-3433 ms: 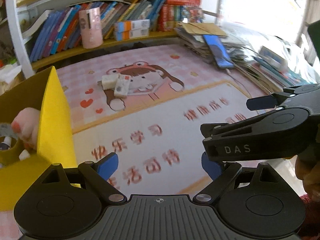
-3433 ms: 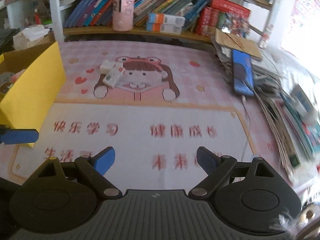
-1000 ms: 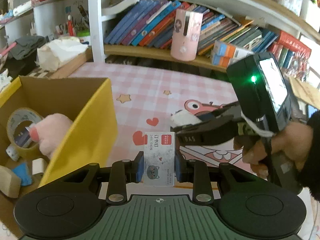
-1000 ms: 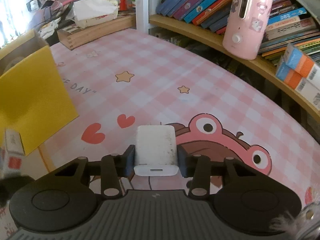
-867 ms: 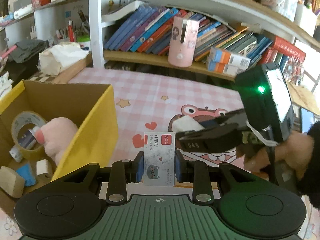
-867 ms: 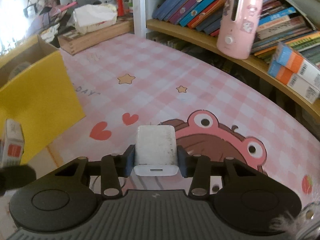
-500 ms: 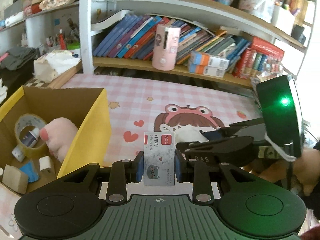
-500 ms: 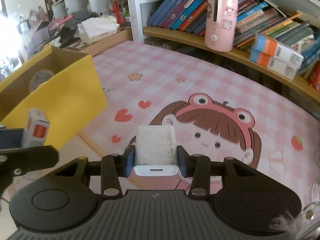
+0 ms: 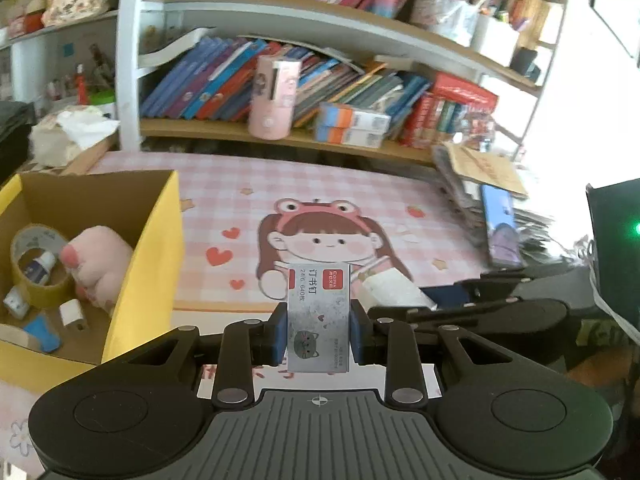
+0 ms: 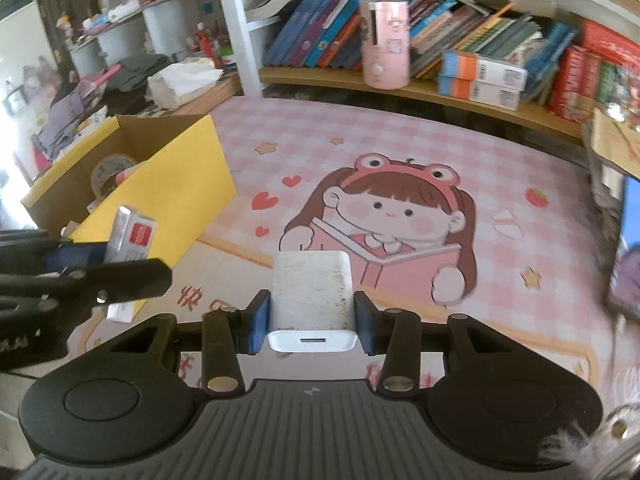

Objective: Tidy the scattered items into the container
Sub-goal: 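Lift the card package with left tool while right tool lifts the charger toward the box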

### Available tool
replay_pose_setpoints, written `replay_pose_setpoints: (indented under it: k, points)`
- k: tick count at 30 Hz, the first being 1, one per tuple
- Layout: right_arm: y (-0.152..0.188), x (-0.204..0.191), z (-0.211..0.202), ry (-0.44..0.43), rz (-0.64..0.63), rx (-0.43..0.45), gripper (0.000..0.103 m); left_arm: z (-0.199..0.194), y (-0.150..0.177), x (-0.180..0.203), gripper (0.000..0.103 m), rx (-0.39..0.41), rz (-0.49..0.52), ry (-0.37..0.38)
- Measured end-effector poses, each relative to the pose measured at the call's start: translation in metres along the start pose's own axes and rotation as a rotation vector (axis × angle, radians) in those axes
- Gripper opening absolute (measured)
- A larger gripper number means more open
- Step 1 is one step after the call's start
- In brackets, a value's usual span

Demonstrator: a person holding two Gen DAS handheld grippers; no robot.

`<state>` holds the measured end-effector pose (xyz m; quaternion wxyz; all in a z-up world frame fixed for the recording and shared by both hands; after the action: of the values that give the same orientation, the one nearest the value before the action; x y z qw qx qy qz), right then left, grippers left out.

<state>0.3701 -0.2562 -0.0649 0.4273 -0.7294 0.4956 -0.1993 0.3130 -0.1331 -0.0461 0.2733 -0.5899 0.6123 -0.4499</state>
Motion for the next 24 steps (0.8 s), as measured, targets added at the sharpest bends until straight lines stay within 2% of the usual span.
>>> replay_pose_setpoints:
  k: [7, 13, 17, 24]
  points:
    - [0.016, -0.027, -0.038, 0.130, 0.063, 0.038, 0.041, -0.031, 0.003, 0.000, 0.029, 0.023, 0.066, 0.138]
    - [0.035, -0.074, -0.067, 0.235, 0.114, 0.075, 0.041, -0.077, 0.021, -0.021, 0.029, 0.003, 0.100, 0.236]
    - [0.054, -0.115, -0.083, 0.268, 0.120, 0.068, 0.041, -0.105, 0.033, -0.044, 0.029, -0.007, 0.091, 0.263]
    - [0.082, -0.175, -0.095, 0.274, 0.169, 0.028, 0.041, -0.152, 0.053, -0.086, 0.029, -0.046, 0.085, 0.249]
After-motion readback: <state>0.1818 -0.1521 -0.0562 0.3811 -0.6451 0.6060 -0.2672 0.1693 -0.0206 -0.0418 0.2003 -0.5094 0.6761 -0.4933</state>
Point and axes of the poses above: each gripper's, at about its wrist camera, not at the fingertips, and z roughly the way its jaws point, x to its right, y to its underside, the point moved 8 cm from there along z, roughly the way its jaws point, and after that the axes turned 13 degrees about x, right-handed, at the moved point
